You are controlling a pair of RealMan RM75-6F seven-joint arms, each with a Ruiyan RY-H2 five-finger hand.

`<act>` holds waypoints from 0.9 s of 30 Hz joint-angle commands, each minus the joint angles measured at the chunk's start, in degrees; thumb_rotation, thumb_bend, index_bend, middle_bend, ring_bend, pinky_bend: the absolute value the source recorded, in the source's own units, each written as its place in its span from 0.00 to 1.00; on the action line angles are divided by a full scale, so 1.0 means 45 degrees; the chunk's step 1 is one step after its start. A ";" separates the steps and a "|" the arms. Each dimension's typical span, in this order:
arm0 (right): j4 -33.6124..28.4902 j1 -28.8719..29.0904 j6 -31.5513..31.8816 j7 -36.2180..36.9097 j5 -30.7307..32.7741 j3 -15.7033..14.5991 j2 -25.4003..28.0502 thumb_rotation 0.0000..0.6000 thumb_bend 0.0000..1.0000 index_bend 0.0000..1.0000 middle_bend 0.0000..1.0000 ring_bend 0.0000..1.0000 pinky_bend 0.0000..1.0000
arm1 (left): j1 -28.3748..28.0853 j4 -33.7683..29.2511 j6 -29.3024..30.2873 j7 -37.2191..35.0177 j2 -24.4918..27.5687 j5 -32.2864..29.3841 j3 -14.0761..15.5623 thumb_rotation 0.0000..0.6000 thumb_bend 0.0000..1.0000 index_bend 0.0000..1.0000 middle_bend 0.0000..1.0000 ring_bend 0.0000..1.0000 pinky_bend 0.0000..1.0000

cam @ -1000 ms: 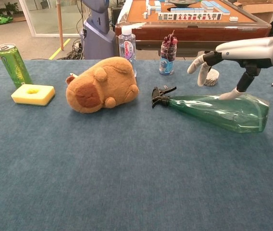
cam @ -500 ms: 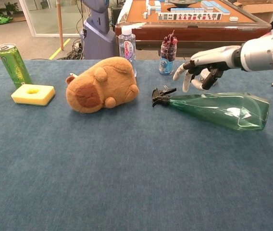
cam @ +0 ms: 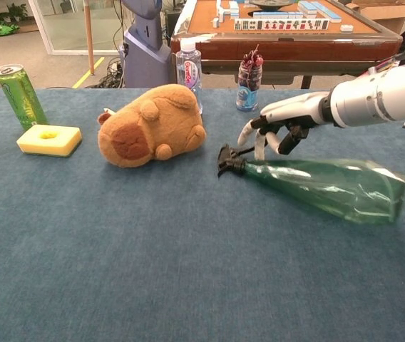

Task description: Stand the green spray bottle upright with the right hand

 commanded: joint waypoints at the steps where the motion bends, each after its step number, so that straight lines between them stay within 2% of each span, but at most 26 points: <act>1: -0.0679 -0.0192 -0.0158 0.0483 -0.0816 0.0289 0.0266 0.94 0.96 0.16 0.33 0.16 0.11 | -0.0013 -0.0023 0.0006 0.0027 -0.0020 0.0046 0.0007 1.00 0.26 0.35 0.25 0.21 0.23; 7: -0.1748 -0.0660 0.0216 0.1207 -0.2398 0.0678 0.0643 0.94 0.95 0.16 0.33 0.16 0.11 | 0.0064 -0.0028 0.0093 -0.0008 0.0031 0.0023 0.0026 1.00 0.26 0.35 0.25 0.21 0.23; 11: -0.2468 -0.0963 0.0616 0.1492 -0.3443 0.0680 0.1047 0.93 0.88 0.16 0.33 0.16 0.11 | 0.0108 0.0000 0.0128 -0.0075 0.0060 -0.0007 0.0031 1.00 0.26 0.35 0.25 0.21 0.23; 14: -0.2956 -0.1254 0.1431 0.1182 -0.4094 0.0579 0.1360 0.88 0.71 0.16 0.33 0.16 0.11 | 0.0132 0.0024 0.0151 -0.0133 0.0051 0.0019 0.0052 1.00 0.26 0.35 0.25 0.21 0.23; 15: -0.3101 -0.1352 0.1730 0.0985 -0.4221 0.0537 0.1462 0.85 0.55 0.16 0.32 0.16 0.11 | 0.0137 0.0031 0.0148 -0.0137 0.0052 0.0012 0.0055 1.00 0.26 0.35 0.25 0.21 0.23; 17: -0.3393 -0.1562 0.2355 0.0381 -0.4371 0.0412 0.1668 0.82 0.33 0.16 0.30 0.15 0.11 | 0.0147 0.0033 0.0150 -0.0159 0.0059 0.0017 0.0063 1.00 0.26 0.35 0.25 0.21 0.23; 19: -0.3872 -0.1819 0.2982 -0.0440 -0.4268 0.0244 0.1945 0.79 0.17 0.16 0.27 0.13 0.11 | 0.0163 0.0052 0.0171 -0.0205 0.0064 0.0028 0.0068 1.00 0.26 0.35 0.25 0.21 0.23; 22: -0.4763 -0.2152 0.3622 -0.1543 -0.3811 -0.0017 0.2420 0.77 0.06 0.11 0.22 0.10 0.11 | 0.0174 0.0087 0.0168 -0.0271 0.0078 0.0014 0.0069 1.00 0.26 0.35 0.25 0.21 0.23; 27: -0.6008 -0.2685 0.4507 -0.3302 -0.2963 -0.0647 0.3031 0.77 0.03 0.04 0.17 0.08 0.10 | 0.0180 0.0142 0.0147 -0.0368 0.0077 0.0046 0.0096 1.00 0.26 0.35 0.25 0.21 0.23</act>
